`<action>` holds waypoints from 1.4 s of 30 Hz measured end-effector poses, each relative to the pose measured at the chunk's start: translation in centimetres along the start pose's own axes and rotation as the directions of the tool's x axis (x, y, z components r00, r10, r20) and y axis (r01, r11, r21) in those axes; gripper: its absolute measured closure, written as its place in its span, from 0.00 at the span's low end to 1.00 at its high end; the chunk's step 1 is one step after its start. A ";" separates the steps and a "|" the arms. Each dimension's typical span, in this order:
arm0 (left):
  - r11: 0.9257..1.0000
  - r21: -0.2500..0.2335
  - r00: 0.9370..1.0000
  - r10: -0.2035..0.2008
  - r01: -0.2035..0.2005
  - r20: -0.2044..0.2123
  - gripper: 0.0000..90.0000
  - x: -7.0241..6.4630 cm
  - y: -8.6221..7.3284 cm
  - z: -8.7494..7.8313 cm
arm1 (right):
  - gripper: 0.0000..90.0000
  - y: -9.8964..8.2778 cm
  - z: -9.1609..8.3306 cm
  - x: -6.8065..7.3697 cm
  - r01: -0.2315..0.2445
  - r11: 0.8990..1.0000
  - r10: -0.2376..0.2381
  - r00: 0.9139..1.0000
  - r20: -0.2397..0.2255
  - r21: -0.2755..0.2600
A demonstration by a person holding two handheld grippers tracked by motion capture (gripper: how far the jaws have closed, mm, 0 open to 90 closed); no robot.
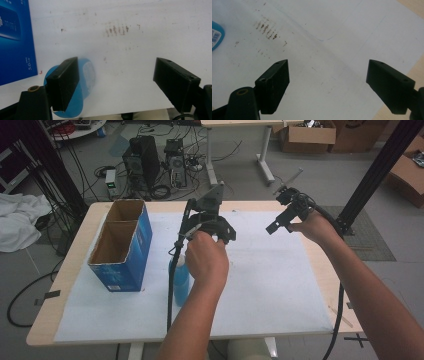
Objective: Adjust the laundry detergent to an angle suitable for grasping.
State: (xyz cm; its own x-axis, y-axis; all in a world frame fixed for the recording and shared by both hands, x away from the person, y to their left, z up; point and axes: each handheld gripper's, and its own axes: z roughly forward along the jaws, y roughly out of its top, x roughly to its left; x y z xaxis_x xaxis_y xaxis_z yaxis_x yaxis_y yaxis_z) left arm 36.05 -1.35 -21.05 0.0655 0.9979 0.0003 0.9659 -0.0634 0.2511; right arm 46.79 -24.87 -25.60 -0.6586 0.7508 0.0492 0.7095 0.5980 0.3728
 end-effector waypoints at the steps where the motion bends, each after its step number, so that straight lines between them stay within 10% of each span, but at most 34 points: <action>1: 1.000 -0.001 1.000 0.000 0.000 0.004 0.24 0.0 0.0 0.0 | 0.21 0.0 0.0 0.0 -0.001 1.000 0.001 1.000 0.001 0.000; 17: 1.000 -0.013 1.000 -0.017 0.016 -0.003 0.24 0.5 -0.6 -1.6 | 0.21 -0.3 -0.4 0.4 0.008 1.000 -0.008 1.000 0.002 -0.005; 42: 0.990 -0.056 0.991 -0.128 0.126 -0.035 0.20 5.1 -2.7 -5.8 | 0.20 -0.5 -1.1 1.0 0.036 0.999 -0.037 0.999 -0.020 -0.027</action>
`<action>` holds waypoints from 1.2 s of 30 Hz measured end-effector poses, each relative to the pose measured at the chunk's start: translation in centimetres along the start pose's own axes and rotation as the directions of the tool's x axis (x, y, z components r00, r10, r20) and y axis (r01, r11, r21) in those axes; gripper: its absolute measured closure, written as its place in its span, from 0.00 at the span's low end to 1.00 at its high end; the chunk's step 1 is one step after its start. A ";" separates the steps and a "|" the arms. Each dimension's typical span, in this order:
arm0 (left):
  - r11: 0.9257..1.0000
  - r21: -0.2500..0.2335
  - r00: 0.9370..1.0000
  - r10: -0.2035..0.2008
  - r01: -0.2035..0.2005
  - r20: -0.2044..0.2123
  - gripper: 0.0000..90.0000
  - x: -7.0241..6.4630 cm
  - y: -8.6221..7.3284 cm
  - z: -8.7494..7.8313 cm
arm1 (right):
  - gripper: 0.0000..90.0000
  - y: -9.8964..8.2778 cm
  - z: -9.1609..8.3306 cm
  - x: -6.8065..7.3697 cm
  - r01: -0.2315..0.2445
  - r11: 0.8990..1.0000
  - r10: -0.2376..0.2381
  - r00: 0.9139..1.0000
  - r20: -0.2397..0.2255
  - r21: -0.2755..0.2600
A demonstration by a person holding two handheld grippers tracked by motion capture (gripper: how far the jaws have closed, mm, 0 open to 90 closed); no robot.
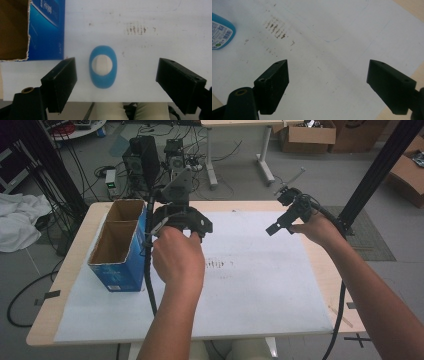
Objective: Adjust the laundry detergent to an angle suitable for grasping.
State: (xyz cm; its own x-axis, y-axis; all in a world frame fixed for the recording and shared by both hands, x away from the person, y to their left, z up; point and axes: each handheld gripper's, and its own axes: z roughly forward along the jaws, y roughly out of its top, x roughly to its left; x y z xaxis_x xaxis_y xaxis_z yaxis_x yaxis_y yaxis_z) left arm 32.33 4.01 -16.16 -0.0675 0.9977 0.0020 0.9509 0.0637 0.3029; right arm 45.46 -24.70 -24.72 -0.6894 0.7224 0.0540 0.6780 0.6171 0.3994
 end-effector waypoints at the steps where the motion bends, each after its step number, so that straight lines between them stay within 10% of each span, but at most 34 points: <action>1: 1.000 0.006 1.000 0.002 -0.002 0.002 0.20 0.2 -0.1 0.1 | 0.20 0.0 0.0 0.0 0.000 1.000 0.000 1.000 0.000 -0.001; 36: 0.995 0.088 0.999 -0.037 0.038 -0.003 0.20 2.0 -1.0 6.2 | 0.20 -0.2 1.1 0.1 0.013 1.000 -0.013 1.000 -0.002 0.018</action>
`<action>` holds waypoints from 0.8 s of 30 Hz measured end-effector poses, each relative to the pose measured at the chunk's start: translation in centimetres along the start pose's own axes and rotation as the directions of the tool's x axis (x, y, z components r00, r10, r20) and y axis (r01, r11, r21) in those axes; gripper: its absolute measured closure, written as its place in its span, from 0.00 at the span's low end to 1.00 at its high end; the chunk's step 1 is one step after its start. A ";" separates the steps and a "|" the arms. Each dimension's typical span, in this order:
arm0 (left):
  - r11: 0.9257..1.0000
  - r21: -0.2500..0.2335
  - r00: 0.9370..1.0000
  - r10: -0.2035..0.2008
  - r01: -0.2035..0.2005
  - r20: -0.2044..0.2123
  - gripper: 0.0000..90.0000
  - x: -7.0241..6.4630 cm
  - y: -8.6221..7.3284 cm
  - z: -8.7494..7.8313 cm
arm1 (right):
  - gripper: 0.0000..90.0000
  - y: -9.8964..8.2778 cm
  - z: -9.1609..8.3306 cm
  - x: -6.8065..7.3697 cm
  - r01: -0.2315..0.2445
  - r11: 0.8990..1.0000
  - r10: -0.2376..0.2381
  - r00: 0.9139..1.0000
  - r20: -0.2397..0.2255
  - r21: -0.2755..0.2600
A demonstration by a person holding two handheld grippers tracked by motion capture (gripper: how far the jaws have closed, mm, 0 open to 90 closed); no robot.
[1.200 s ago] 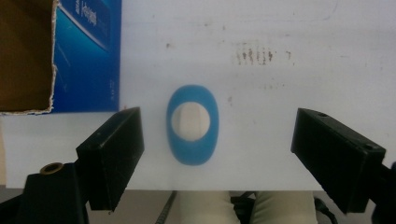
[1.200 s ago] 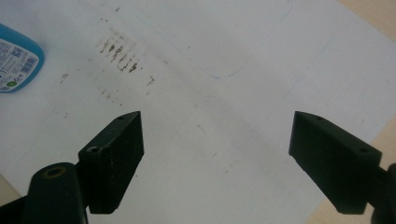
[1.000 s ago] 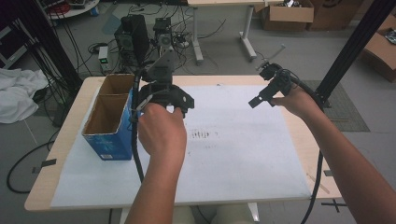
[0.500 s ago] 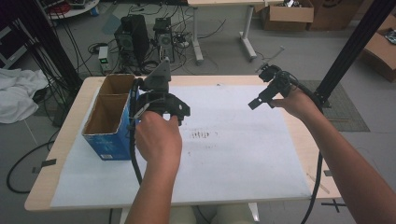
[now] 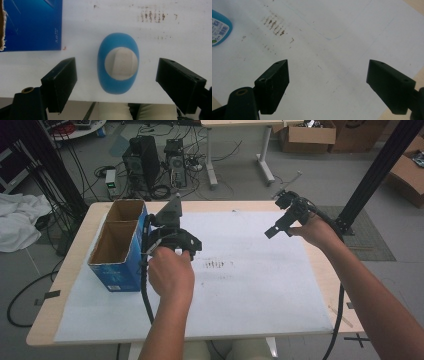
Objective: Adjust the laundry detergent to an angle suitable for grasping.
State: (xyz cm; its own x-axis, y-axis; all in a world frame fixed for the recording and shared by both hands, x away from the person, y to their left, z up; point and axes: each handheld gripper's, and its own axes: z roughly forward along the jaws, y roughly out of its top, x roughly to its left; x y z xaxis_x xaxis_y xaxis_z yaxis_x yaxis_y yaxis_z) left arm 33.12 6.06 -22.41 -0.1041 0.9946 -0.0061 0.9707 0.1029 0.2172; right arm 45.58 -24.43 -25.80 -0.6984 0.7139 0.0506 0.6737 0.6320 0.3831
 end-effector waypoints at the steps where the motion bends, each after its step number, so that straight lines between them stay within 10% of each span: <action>1: 1.000 -0.001 1.000 -0.005 0.005 0.002 0.20 0.0 0.0 0.2 | 0.20 0.0 0.0 0.0 0.000 1.000 0.000 1.000 0.000 0.000; 24: 0.999 0.050 1.000 -0.004 0.004 -0.010 0.20 -0.3 -0.1 3.8 | 0.20 0.2 0.4 0.1 0.005 1.000 -0.005 1.000 -0.005 0.009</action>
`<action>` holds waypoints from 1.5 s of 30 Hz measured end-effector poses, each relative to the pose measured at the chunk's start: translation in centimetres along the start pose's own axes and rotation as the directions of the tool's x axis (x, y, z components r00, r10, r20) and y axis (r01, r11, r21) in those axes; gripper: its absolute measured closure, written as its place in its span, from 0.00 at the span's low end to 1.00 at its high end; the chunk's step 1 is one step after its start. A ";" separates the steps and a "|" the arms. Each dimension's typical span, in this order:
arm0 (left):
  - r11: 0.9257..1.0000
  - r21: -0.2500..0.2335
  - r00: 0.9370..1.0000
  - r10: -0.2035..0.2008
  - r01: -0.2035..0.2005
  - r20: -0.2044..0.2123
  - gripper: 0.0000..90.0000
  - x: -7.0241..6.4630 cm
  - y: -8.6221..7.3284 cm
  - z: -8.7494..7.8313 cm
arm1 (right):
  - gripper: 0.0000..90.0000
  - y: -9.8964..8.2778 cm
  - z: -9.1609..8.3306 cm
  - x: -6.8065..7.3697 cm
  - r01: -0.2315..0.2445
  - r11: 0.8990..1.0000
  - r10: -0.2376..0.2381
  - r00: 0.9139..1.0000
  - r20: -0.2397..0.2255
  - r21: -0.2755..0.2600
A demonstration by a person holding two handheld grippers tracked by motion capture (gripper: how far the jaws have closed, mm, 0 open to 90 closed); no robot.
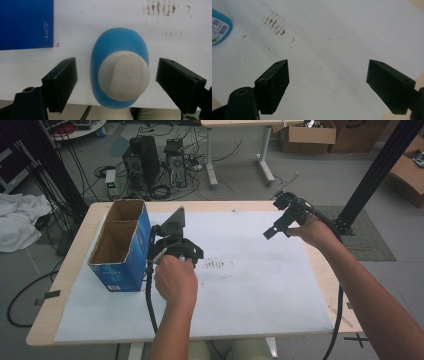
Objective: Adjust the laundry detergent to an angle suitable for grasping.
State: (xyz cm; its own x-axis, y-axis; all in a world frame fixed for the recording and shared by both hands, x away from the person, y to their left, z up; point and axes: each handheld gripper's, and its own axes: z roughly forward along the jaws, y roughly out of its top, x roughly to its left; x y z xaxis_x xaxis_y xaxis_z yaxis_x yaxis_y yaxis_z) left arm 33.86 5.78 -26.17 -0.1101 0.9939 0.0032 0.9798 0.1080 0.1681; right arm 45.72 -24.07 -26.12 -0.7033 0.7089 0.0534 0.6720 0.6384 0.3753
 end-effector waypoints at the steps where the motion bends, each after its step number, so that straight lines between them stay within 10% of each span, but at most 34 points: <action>1: 1.000 0.001 1.000 -0.002 0.002 0.001 0.20 0.0 0.0 0.2 | 0.20 0.0 0.0 0.0 0.000 1.000 0.000 1.000 0.000 0.000; 45: 1.000 0.009 1.000 -0.013 0.013 0.023 0.30 0.2 -0.3 1.9 | 0.21 0.2 0.5 0.3 0.004 1.000 -0.004 1.000 -0.002 0.005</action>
State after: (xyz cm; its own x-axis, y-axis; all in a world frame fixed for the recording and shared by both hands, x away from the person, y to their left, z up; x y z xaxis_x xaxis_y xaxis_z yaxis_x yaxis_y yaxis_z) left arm 33.88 6.00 -28.13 -0.1189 0.9927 -0.0218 0.9799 0.1208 0.1588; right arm 45.79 -23.58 -26.49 -0.7066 0.7055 0.0537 0.6702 0.6430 0.3706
